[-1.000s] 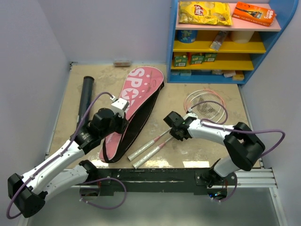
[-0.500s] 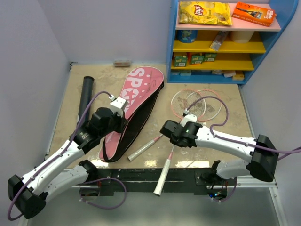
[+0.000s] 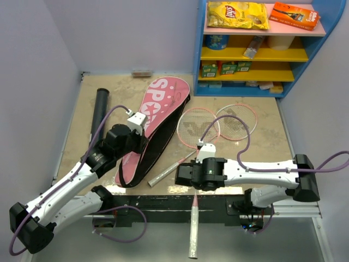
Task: Pack up the badminton gear
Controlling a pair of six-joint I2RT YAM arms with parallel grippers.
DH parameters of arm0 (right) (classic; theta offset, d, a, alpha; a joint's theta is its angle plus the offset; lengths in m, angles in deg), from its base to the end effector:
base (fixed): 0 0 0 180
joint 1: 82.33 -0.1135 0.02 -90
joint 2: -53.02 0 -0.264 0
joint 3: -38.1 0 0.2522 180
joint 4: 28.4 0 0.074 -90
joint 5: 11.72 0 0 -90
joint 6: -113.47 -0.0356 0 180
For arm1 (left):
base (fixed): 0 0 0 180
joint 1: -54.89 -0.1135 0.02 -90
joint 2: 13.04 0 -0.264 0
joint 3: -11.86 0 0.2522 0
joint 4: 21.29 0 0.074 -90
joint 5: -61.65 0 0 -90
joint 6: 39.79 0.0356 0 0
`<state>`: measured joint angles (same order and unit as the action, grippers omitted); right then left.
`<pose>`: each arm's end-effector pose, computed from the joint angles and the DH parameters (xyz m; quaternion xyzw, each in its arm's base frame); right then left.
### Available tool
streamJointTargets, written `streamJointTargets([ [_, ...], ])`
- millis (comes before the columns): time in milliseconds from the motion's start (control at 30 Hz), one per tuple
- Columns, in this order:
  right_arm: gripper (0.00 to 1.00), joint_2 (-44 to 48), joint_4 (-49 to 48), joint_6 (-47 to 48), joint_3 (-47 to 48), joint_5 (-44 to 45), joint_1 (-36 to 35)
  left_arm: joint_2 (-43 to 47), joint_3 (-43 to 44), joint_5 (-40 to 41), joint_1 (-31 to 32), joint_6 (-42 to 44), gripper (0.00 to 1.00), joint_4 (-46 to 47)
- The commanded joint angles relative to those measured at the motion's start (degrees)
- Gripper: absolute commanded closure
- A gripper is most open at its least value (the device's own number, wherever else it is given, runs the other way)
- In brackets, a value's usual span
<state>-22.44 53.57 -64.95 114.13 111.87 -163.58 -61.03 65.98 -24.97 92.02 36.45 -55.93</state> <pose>0.0531 0.2158 0.2691 0.0813 0.9514 0.0455 0.2934 0.1530 -0.1132 0.2843 0.1592 0.8443 -0.1967 0.4723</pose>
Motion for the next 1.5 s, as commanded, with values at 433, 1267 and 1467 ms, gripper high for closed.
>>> streamJointTargets([
  [433,1.0,-15.3,-10.7,6.0,13.7,5.3,-2.2,0.3,-0.8,-3.1,-0.4,-0.3,1.0,3.5],
  [1267,1.0,-29.0,-67.9,42.4,8.0,-6.3,26.9,-1.3,-2.8,-13.4,-0.4,-4.0,1.0,6.2],
  [1467,1.0,-30.7,-70.5,43.0,7.9,-7.6,27.6,-3.3,-2.7,-14.4,-0.4,-5.0,1.0,8.4],
])
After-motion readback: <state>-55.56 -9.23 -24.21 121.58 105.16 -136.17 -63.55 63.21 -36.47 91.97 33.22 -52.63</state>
